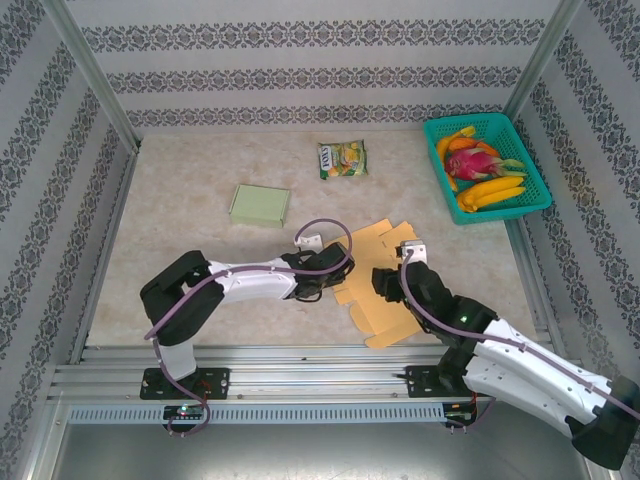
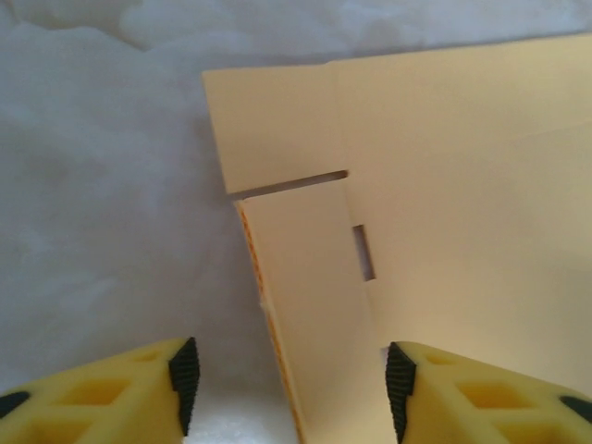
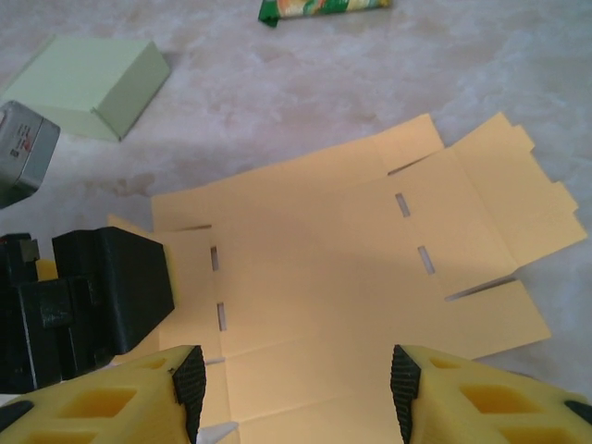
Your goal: Fold the paper box
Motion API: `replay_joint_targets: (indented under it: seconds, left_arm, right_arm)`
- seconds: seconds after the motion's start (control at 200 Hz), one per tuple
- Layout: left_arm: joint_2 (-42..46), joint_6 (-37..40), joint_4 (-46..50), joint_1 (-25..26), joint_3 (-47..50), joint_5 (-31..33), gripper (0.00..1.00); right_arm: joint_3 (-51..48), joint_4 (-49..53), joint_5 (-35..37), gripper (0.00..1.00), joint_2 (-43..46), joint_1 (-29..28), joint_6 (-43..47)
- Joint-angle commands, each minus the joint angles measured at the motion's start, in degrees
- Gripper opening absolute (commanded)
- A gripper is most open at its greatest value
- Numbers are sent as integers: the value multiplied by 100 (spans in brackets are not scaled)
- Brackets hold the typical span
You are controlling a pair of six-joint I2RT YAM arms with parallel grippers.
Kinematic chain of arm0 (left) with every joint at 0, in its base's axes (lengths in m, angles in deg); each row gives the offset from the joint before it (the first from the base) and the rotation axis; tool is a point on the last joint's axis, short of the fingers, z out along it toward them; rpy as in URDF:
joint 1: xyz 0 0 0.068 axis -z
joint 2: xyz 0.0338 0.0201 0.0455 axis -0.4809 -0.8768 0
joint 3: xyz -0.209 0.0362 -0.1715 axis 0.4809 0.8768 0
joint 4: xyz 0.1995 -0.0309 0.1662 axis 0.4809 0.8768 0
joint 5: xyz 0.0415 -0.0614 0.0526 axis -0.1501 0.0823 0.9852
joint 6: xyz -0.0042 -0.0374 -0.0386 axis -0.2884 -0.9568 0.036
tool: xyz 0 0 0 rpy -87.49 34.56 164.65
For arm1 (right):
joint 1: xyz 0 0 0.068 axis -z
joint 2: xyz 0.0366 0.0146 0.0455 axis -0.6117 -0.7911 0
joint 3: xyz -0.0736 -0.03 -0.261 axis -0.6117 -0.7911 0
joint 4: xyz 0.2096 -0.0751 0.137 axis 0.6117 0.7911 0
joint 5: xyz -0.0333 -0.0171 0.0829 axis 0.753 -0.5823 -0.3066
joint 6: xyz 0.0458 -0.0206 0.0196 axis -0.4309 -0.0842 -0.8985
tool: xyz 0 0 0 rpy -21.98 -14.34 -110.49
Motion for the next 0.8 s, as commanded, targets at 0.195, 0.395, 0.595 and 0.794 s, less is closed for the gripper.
replay_joint_targets:
  seconds: [0.195, 0.395, 0.595, 0.794]
  left_arm:
    - [94, 505, 119, 30, -156, 982, 0]
    - [1187, 2897, -1504, -198, 574, 1358, 0]
    - [2466, 5228, -4274, -659, 2187, 890, 0]
    - [3206, 5749, -5236, -1717, 3074, -195, 0]
  right_arm:
    - [104, -66, -73, 58, -134, 28, 164]
    - [197, -399, -236, 65, -175, 141, 914]
    - [704, -492, -255, 65, -337, 221, 1448]
    - [1658, -798, -1275, 65, -1033, 532, 2595]
